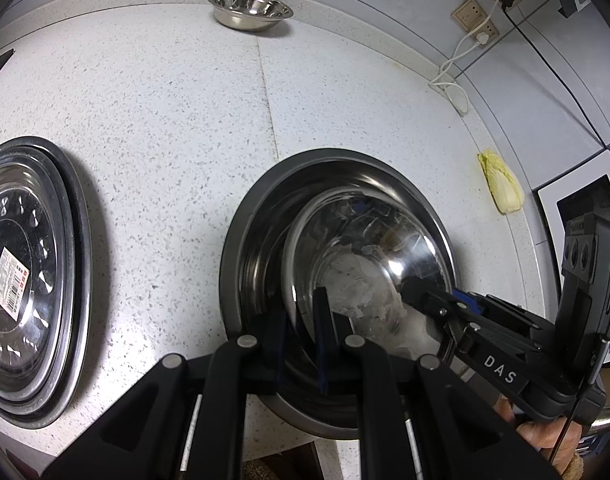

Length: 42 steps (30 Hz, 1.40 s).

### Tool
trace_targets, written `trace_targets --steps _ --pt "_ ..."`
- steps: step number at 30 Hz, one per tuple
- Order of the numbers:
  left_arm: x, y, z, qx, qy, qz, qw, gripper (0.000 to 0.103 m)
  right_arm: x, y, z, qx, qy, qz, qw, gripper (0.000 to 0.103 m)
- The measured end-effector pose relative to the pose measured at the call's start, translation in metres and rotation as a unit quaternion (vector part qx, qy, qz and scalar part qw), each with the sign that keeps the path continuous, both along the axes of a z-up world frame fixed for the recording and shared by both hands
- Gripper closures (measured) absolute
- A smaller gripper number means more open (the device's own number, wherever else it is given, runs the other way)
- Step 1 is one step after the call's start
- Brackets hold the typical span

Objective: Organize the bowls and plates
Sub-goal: 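Hold the small bowl nested inside the large bowl with the right tool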

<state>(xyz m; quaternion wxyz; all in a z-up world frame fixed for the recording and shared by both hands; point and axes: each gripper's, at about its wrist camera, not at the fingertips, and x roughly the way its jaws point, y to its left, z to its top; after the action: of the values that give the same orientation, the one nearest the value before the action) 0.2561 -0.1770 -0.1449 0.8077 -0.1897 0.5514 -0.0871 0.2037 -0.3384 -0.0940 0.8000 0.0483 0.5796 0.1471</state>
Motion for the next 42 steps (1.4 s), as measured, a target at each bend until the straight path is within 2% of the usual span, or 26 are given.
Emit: trace_targets --steps 42 --pt "0.0033 -0.0006 0.0007 -0.002 -0.002 0.01 0.9999 0.092 0.0036 -0.0051 -0.0008 0.013 0.001 0.005 1.0 0.09"
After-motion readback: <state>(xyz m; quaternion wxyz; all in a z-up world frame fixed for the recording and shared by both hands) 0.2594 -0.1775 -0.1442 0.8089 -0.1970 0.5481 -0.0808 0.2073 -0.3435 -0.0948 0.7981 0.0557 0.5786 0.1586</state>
